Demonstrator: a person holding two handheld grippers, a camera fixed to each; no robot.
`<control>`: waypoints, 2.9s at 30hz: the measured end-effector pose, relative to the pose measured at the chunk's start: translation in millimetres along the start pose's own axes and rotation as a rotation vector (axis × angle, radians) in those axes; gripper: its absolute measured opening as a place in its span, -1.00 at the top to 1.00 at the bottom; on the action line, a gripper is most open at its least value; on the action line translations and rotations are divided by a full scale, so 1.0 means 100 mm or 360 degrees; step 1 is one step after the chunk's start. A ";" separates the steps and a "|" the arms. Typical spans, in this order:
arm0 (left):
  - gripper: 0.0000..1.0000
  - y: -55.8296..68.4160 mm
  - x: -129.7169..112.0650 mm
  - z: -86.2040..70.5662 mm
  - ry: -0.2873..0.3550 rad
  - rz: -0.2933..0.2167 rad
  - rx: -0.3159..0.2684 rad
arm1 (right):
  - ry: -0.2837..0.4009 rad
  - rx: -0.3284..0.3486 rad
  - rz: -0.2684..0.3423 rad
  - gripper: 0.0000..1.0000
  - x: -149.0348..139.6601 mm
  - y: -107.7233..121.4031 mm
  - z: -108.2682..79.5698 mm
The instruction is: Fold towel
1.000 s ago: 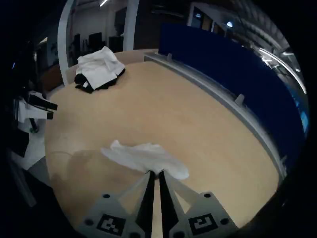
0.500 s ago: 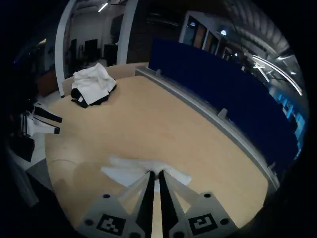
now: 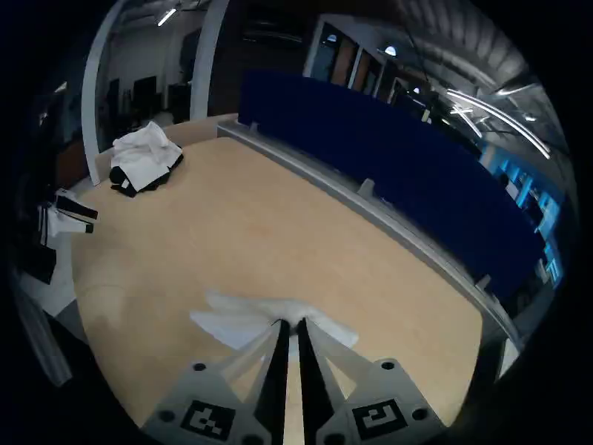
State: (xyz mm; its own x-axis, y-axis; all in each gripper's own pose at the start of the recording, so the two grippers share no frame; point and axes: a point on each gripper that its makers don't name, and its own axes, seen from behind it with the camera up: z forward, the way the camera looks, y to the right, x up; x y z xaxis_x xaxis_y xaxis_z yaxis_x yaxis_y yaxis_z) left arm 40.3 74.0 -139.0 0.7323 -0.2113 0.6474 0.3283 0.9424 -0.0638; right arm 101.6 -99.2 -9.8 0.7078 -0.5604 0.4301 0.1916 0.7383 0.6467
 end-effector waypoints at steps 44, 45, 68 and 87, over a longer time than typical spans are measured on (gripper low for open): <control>-0.85 0.66 -0.05 0.23 -0.0059 0.0060 0.0040 | -0.0300 -0.0173 0.0059 0.84 -1.77 2.02 -0.60; -0.84 0.66 -0.05 0.23 -0.0060 0.0062 0.0040 | -0.0303 -0.0169 0.0061 0.84 -1.80 2.02 -0.59; -0.85 0.80 -0.12 0.26 -0.0084 0.0121 0.0029 | -0.0498 -0.0161 0.0258 0.84 -3.02 1.71 -0.85; -0.85 0.87 -0.22 0.25 -0.0129 0.0150 0.0026 | -0.0802 -0.0312 0.0539 0.84 -4.05 1.58 -0.86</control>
State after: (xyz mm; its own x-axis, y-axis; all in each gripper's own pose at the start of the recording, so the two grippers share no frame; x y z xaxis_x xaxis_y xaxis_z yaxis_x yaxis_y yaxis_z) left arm 38.4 167.3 -139.6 0.7088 -0.1005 0.6983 0.2500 0.9613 -0.1155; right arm -95.7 276.7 -135.9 0.3532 -0.3565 0.8649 0.1681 0.9337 0.3162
